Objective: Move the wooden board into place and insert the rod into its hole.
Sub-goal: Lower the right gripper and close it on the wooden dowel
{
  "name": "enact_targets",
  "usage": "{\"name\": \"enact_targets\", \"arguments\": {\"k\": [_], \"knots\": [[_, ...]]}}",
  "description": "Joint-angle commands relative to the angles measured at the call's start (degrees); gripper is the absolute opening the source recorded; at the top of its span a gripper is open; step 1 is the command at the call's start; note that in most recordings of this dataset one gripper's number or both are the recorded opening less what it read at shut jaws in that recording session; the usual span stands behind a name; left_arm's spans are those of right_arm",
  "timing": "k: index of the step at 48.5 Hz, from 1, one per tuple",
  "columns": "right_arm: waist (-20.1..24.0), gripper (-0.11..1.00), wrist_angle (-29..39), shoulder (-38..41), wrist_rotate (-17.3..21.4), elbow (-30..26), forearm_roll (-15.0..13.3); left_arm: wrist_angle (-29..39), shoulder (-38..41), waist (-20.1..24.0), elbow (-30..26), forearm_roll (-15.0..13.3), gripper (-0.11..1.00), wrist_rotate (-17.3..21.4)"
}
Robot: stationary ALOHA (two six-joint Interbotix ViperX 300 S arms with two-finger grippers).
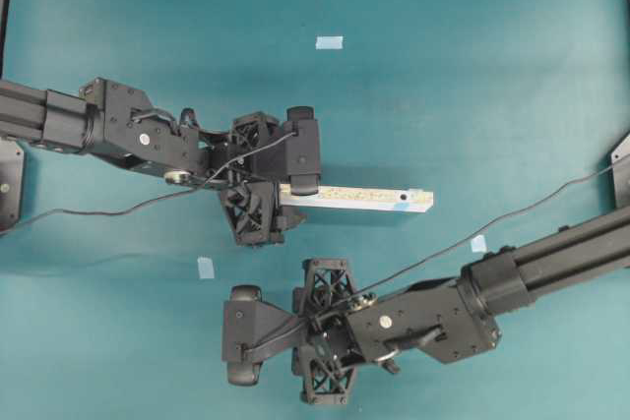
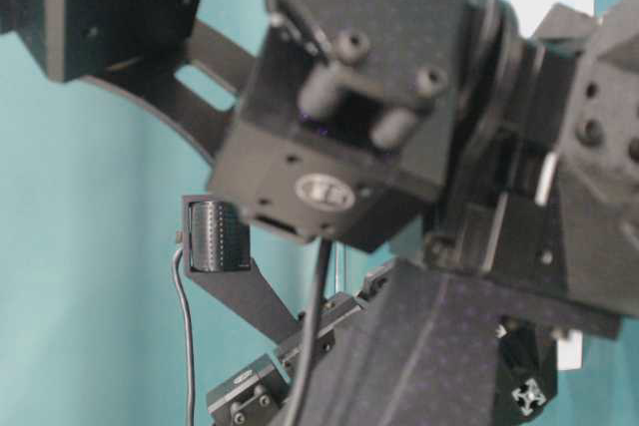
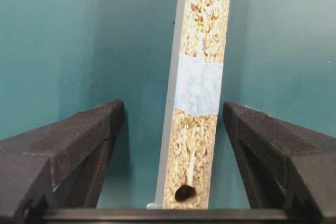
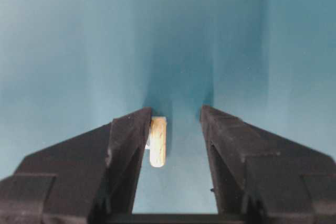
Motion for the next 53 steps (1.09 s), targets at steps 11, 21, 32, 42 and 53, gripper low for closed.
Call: {"name": "enact_targets", "arguments": {"k": [11,21,32,42,53], "knots": [[0.7,0.43,1.2,-1.1,0.2,-2.4,-0.6,-0.3,-2.1,-0.5,-0.4,0.1,0.82,-0.1],[0.7,0.43,1.8,-1.1,0.2,-2.9,-1.2,-0.3,-2.1,-0.5,-0.3,0.1,0.82,-0.1],[0.7,0.42,1.8,-1.0,0.3,-2.9,-1.7,-0.4,-2.1,-0.5,-0.4,0.2,0.82,-0.1],[0.6,0.42,1.8,-0.5,0.4,-2.9,-1.6,-0.3,-2.1,-0.5,-0.3,0.1,0.82,-0.1],[0.7,0.31,1.7,-0.2,0.9,-2.9,-1.7,-0.3,-2.1,-0.5,-0.3,0.2,0.82,-0.1]]}}
